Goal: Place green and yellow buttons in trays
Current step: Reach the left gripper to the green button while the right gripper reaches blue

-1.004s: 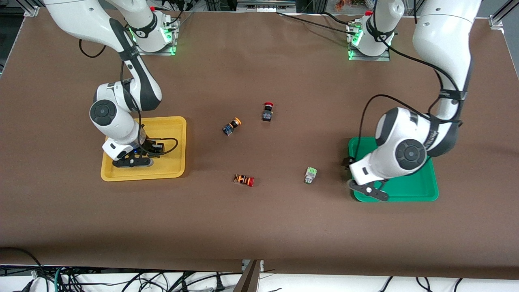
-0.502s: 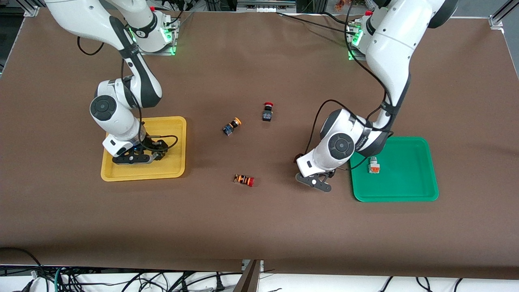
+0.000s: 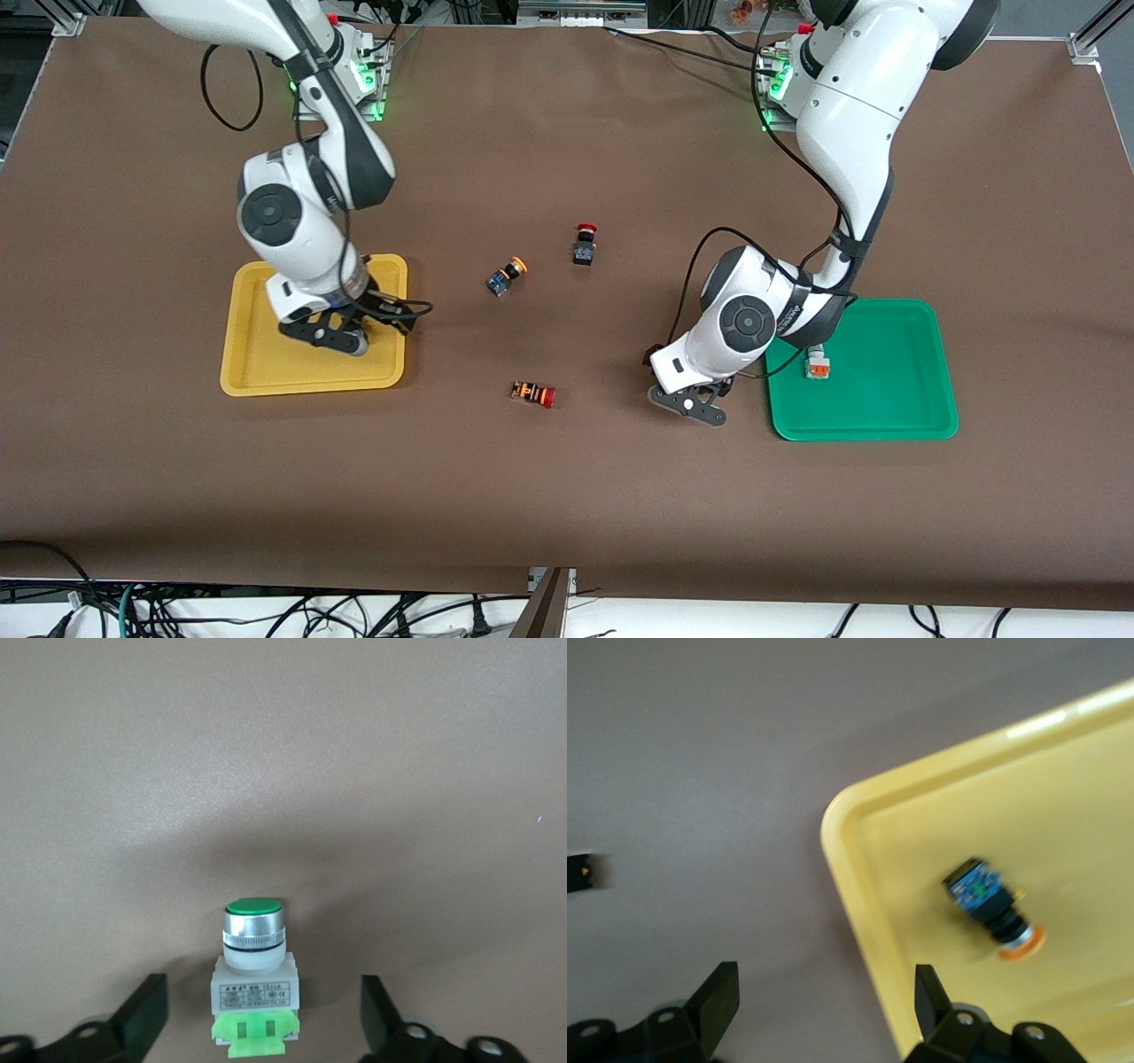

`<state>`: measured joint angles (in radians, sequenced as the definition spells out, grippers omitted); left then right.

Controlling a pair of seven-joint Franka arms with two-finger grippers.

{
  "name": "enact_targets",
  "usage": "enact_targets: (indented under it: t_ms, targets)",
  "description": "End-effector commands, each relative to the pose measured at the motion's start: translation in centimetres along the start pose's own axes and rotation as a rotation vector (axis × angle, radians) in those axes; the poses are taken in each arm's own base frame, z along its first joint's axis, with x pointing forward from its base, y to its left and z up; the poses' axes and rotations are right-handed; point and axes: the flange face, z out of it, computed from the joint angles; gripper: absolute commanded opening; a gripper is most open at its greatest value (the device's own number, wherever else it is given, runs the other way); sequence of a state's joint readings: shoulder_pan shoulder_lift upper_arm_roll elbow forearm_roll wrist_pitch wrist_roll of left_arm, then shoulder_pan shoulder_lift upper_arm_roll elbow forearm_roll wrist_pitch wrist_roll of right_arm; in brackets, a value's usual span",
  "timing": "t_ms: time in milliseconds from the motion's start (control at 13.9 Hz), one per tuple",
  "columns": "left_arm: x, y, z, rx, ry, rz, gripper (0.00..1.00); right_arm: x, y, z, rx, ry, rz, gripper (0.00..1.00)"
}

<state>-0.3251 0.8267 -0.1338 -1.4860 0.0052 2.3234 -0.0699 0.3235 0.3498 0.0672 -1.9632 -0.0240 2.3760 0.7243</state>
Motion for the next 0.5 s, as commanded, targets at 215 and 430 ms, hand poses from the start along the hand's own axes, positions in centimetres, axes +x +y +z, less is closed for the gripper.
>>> enact_targets:
  t_ms: [215, 430]
  targets:
    - [0.2, -0.7, -0.3, 0.020, -0.007, 0.003, 0.05, -6.4, -6.7, 2.0, -0.018, -0.030, 0.325, 0.89]
    - [0.2, -3.0, -5.0, 0.037, -0.052, -0.022, 0.00, -8.6, -8.2, 3.9, -0.036, -0.043, 0.454, 0.89]
